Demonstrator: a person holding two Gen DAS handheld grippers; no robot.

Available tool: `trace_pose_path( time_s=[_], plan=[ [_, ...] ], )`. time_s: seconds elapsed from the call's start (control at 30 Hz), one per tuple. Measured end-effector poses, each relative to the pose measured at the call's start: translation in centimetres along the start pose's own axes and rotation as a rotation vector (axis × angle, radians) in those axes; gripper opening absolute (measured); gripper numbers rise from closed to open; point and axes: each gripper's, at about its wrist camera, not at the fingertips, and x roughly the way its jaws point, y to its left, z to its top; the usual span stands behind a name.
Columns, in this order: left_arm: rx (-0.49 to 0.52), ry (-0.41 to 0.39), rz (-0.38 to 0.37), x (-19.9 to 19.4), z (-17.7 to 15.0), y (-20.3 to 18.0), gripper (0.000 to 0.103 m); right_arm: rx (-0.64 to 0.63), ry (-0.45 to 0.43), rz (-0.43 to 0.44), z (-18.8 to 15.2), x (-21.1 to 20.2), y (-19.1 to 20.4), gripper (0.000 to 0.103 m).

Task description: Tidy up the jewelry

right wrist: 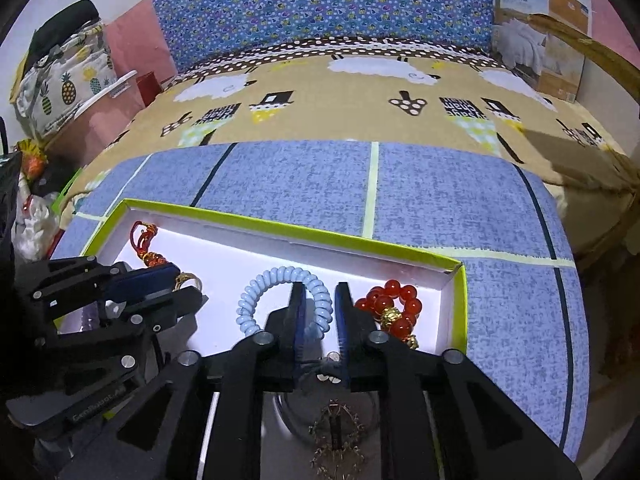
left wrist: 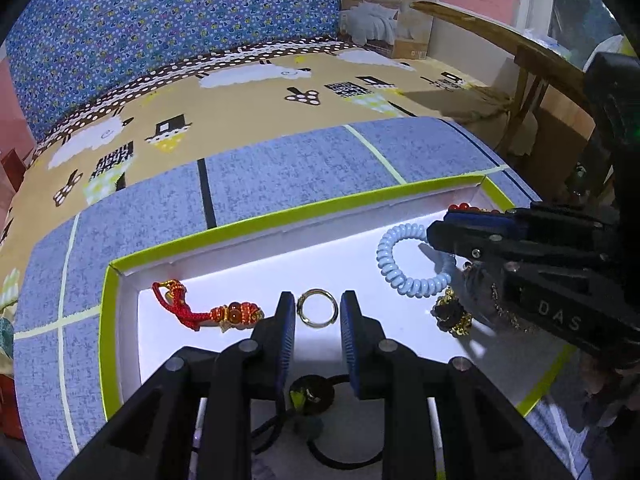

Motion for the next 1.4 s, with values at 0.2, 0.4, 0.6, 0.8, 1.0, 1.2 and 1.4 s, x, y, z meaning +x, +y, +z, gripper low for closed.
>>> trace_pose_path(
  time_s=[0.2,0.4,0.6,0.8,1.0,1.2,1.4],
  plan=[
    [-0.020,-0.019,-0.004,-0.9,-0.4,0.2,0.028,0.001,-0.026,-0.010,-0.2,-1.2,0.0,0.017],
    [-0.035,-0.073,-0.004,-3.7,-1.8,0.3,0.028,0.002,-0.074,-0.006,-1.4,-4.0,0.4,0.018],
    [-0.055,-0.143,0.000,-7.7,-4.0,0.1,0.028,-0.006,-0.137,0.004,-4.2,-8.0,1.4,0.018],
    [-0.057,-0.191,0.005,-11.1,-7.0,-1.1,0.028,-0.021,-0.182,0.023,-7.4,-11.3,3.1,0.018],
    [-0.070,-0.229,0.020,-13.9,-10.4,-2.1,0.029,-0.027,-0.225,0.029,-11.0,-14.4,4.2,0.048],
    [-0.086,-0.276,0.048,-16.4,-13.3,-3.0,0.029,-0.037,-0.260,0.026,-14.5,-16.8,5.5,0.048],
    [-0.093,-0.296,0.079,-17.7,-16.5,-3.7,0.029,-0.048,-0.278,0.005,-17.2,-17.9,6.8,0.048]
  ],
)
